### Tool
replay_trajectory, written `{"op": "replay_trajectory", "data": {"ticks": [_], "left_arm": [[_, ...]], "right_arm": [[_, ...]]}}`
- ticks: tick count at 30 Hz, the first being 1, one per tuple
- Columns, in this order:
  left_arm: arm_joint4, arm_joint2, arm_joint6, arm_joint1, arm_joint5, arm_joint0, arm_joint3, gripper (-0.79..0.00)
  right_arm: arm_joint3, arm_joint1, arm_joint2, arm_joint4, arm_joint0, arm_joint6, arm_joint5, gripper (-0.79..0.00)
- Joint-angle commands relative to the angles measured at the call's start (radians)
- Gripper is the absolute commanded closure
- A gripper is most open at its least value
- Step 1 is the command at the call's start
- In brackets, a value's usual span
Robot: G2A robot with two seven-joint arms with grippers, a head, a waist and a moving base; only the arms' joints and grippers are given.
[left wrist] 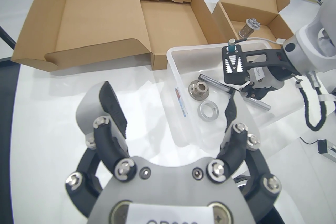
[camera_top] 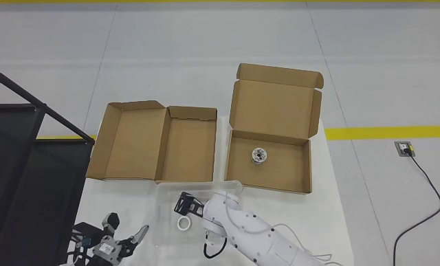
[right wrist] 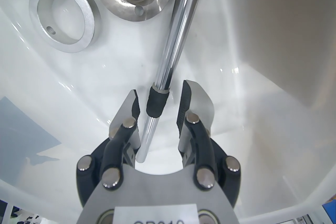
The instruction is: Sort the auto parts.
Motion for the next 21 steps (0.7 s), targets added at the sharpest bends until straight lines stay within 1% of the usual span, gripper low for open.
{"op": "replay_trajectory", "data": {"ticks": [1, 2, 5, 6, 7, 8, 9, 10, 15, 18, 21], "left_arm": [[-0.001, 0.000, 0.001, 0.000, 0.000, 0.000, 0.001, -0.785], [0.000, 0.000, 0.001, 0.000, 0.002, 0.000, 0.001, -0.785], [0.002, 0.000, 0.002, -0.001, 0.004, -0.001, 0.003, -0.785], [0.001, 0.000, 0.002, -0.001, 0.005, -0.001, 0.003, -0.785], [0.000, 0.001, 0.003, -0.001, 0.005, -0.001, 0.004, -0.785], [0.000, 0.001, 0.003, -0.001, 0.006, -0.001, 0.004, -0.785], [0.000, 0.001, 0.002, -0.001, 0.006, -0.001, 0.005, -0.785], [0.000, 0.001, 0.001, -0.001, 0.006, -0.002, 0.005, -0.785], [0.001, 0.005, -0.006, -0.002, 0.006, -0.007, 0.004, -0.785], [0.002, 0.007, -0.009, -0.002, 0.007, -0.009, 0.002, -0.785], [0.003, 0.010, -0.011, -0.002, 0.009, -0.011, 0.001, -0.785]], "right_arm": [[0.013, -0.005, 0.002, 0.008, 0.003, -0.005, -0.010, -0.336], [0.019, -0.007, 0.005, 0.013, 0.005, -0.008, -0.016, -0.332], [0.038, -0.012, 0.011, 0.018, 0.009, -0.013, -0.024, -0.277], [0.043, -0.014, 0.012, 0.019, 0.010, -0.014, -0.026, -0.243], [0.047, -0.015, 0.013, 0.021, 0.011, -0.015, -0.028, -0.188], [0.050, -0.017, 0.014, 0.021, 0.012, -0.015, -0.030, -0.089], [0.053, -0.018, 0.015, 0.019, 0.012, -0.015, -0.030, -0.015], [0.054, -0.019, 0.016, 0.018, 0.012, -0.015, -0.030, 0.000], [0.016, -0.018, 0.030, 0.006, 0.000, -0.004, -0.026, 0.000], [-0.056, -0.006, 0.052, -0.004, -0.023, 0.011, -0.029, 0.000], [-0.163, 0.018, 0.089, -0.029, -0.069, 0.045, -0.038, 0.000]]}}
